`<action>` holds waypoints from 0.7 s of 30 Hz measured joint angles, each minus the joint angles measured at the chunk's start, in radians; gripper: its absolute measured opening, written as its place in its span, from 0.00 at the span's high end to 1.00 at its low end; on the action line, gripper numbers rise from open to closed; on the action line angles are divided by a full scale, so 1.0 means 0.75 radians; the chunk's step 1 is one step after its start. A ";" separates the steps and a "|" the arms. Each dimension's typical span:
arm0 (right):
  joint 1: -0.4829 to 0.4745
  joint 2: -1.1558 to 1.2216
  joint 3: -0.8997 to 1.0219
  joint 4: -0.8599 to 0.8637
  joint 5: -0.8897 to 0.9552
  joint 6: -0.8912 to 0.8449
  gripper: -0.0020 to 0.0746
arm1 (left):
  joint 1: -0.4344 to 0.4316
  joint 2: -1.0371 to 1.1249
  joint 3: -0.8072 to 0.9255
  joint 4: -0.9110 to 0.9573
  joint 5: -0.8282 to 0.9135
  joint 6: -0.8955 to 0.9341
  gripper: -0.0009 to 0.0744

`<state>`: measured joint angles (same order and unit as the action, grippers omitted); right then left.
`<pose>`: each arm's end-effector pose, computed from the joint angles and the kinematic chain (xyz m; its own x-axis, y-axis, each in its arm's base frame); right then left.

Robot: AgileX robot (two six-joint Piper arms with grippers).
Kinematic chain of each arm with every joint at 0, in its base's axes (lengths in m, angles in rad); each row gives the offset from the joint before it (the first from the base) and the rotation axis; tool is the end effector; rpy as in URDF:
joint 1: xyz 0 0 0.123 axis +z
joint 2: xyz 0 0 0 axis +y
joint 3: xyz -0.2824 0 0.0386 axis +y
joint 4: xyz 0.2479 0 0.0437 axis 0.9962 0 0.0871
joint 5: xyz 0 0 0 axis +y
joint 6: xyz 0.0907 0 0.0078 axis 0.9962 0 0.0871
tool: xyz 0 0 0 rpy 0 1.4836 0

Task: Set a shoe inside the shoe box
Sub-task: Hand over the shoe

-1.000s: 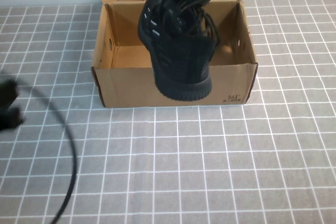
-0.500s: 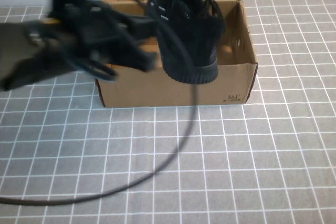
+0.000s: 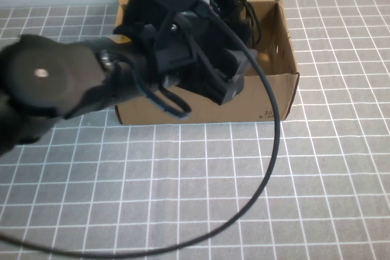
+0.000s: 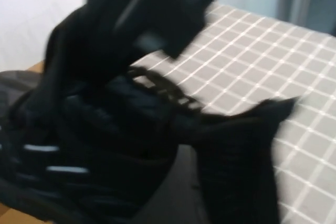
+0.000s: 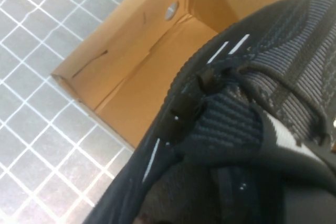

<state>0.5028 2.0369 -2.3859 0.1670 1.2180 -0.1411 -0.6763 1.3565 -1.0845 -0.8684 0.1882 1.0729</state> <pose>0.3817 0.2261 0.4206 -0.5649 -0.4040 -0.7195 -0.6223 0.7811 0.0500 0.2367 -0.2068 0.3553 -0.0769 0.3304 -0.9407 0.7591 0.6311 0.1596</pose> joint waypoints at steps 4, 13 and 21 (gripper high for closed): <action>0.000 0.000 0.000 0.017 0.023 0.000 0.98 | 0.000 0.089 0.000 -0.007 -0.144 0.000 0.13; -0.002 0.000 -0.002 0.032 0.037 0.000 0.98 | 0.000 0.238 0.000 -0.024 -0.310 0.000 0.12; -0.002 0.000 -0.026 0.040 0.070 0.000 0.98 | 0.000 0.244 -0.003 -0.032 -0.419 0.000 0.17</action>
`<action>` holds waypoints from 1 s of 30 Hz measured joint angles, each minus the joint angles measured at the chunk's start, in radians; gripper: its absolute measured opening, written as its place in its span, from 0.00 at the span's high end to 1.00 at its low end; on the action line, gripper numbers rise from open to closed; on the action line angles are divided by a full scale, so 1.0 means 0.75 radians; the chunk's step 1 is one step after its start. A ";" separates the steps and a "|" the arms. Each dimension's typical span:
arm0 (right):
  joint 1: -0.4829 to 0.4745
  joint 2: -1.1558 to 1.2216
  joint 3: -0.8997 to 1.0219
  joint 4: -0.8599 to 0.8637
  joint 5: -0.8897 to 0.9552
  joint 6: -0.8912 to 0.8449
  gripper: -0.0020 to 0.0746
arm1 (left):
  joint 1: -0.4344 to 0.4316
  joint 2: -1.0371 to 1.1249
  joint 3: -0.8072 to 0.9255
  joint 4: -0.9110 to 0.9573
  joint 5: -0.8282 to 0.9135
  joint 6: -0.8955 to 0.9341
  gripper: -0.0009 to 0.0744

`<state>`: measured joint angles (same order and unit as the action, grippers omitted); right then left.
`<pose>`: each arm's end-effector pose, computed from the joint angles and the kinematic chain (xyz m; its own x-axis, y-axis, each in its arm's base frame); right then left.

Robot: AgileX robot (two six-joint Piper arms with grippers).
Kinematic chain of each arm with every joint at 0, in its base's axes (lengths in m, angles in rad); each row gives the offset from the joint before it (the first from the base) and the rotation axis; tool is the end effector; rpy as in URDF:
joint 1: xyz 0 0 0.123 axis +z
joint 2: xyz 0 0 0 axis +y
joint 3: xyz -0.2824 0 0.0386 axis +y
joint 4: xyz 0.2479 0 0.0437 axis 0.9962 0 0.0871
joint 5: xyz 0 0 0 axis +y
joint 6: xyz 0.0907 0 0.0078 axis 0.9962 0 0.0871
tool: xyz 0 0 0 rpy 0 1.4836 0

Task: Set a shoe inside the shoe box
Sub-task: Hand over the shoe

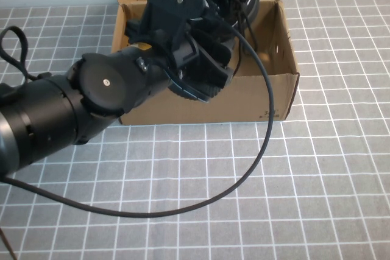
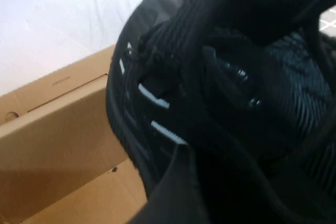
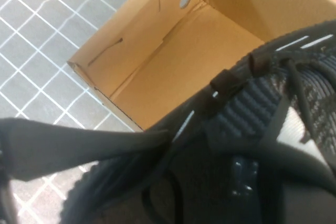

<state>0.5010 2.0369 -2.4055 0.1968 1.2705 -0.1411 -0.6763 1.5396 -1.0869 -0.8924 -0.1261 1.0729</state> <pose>0.3765 0.2255 0.4232 -0.5846 -0.4121 -0.6989 -0.6350 0.7685 0.0781 0.2853 -0.2177 0.3117 -0.1156 0.3267 -0.9380 0.5807 0.7884 0.2031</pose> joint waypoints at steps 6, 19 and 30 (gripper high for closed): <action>0.000 0.000 -0.042 0.005 0.034 0.000 0.98 | 0.000 0.000 -0.005 -0.003 0.000 -0.002 0.36; 0.000 0.001 -0.045 0.005 0.057 -0.012 0.98 | 0.000 0.030 -0.006 -0.003 0.009 -0.005 0.53; 0.000 0.003 -0.045 0.003 0.057 -0.026 0.98 | 0.015 0.030 -0.013 -0.003 0.014 0.038 0.90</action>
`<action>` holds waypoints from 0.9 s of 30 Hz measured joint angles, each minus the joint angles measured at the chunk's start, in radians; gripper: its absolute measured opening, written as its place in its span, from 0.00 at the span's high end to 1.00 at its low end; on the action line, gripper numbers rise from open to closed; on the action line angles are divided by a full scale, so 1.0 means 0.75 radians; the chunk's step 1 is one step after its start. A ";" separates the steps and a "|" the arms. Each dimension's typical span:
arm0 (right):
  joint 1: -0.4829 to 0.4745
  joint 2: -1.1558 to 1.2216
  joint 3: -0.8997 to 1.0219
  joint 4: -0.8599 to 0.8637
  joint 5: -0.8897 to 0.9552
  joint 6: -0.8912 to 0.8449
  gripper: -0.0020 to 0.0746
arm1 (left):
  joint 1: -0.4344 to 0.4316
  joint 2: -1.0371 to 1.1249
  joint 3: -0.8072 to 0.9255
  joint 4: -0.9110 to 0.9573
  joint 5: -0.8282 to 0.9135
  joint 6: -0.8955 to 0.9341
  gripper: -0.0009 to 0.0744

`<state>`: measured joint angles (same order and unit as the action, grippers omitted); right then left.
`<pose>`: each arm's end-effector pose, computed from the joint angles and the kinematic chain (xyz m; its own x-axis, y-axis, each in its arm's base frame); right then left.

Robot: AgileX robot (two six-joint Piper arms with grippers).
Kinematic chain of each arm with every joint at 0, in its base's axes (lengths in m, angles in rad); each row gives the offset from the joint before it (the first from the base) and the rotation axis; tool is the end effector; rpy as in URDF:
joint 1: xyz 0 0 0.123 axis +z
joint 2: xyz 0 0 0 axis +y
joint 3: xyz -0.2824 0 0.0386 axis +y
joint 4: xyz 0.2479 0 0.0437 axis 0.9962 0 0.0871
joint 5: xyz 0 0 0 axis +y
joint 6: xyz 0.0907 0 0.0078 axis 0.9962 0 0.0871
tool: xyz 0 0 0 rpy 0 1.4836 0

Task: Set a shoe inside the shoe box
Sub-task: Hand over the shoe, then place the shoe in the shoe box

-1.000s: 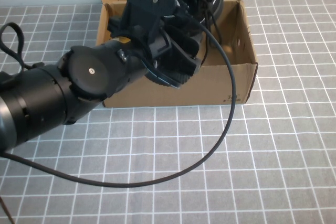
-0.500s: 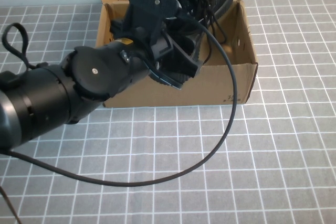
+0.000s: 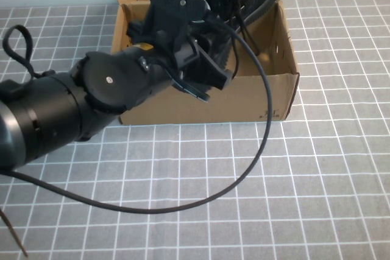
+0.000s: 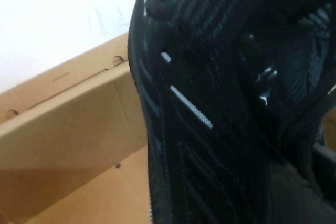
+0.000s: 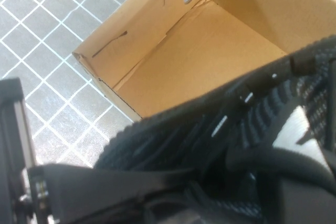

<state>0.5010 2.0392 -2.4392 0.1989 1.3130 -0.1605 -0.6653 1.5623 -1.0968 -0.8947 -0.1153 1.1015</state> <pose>0.3724 0.2237 0.4289 -0.5742 -0.4363 -0.6928 -0.6521 0.7554 0.0647 0.2912 -0.2182 0.3061 -0.1176 0.3562 -0.9270 0.5849 0.7792 0.2253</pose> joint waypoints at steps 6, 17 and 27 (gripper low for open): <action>0.000 0.000 0.000 0.009 -0.005 0.000 0.95 | 0.060 0.000 -0.003 0.007 0.050 0.031 0.91; 0.000 0.000 -0.014 -0.013 -0.048 -0.002 0.63 | 0.187 0.028 -0.041 0.020 0.245 0.194 0.95; 0.000 -0.098 -0.014 -0.107 -0.048 0.025 0.73 | 0.317 0.036 -0.306 0.034 0.615 0.354 0.95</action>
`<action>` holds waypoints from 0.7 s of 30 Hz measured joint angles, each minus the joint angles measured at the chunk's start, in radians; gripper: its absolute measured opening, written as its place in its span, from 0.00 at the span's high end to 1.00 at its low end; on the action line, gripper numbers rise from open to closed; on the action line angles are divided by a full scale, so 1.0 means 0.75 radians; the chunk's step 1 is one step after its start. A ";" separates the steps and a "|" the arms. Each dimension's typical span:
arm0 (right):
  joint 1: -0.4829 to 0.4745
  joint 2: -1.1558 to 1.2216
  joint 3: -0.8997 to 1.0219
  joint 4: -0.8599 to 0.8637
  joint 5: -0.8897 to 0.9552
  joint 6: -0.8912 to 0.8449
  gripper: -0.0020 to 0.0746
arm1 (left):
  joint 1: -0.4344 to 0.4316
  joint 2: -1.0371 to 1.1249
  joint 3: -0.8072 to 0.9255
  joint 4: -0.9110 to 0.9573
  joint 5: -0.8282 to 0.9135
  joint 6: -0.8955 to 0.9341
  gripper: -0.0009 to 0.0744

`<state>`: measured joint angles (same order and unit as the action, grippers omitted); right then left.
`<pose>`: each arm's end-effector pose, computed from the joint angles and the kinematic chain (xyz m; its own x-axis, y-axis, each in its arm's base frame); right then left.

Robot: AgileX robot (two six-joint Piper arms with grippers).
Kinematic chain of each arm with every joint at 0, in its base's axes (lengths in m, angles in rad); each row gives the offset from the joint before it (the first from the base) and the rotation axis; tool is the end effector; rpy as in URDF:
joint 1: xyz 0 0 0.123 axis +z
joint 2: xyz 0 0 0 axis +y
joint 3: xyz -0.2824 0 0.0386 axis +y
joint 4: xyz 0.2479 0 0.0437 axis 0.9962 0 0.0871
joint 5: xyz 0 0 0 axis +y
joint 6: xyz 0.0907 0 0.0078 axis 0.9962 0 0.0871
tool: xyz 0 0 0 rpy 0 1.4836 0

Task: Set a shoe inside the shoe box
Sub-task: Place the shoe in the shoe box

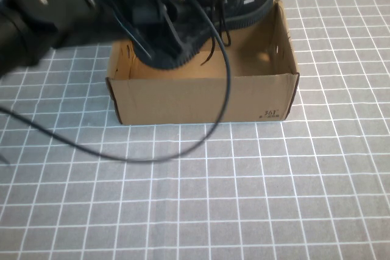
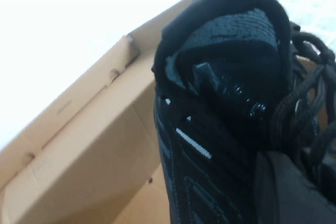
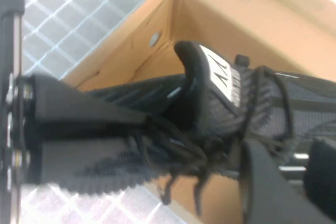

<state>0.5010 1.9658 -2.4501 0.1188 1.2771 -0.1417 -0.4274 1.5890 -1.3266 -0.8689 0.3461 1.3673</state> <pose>0.3566 0.2071 0.4643 -0.5051 -0.3977 -0.7660 -0.6106 0.7919 -0.0086 0.3317 -0.1771 0.3479 0.0024 0.5342 -0.8453 0.7133 0.5916 0.3759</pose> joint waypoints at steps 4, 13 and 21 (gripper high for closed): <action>0.000 -0.085 0.019 -0.020 0.000 0.003 0.87 | 0.099 0.058 -0.172 0.006 0.222 0.041 0.95; 0.000 -0.364 0.367 -0.126 0.000 0.041 0.99 | 0.322 0.383 -0.648 -0.005 0.794 0.204 0.95; 0.000 -0.567 0.643 -0.185 0.000 0.102 0.99 | 0.394 0.675 -0.926 -0.129 1.045 0.408 0.95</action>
<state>0.5010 1.5408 -1.9680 -0.0200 1.2771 -0.0653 -0.1322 2.0951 -2.0212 -0.9655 1.1300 1.6733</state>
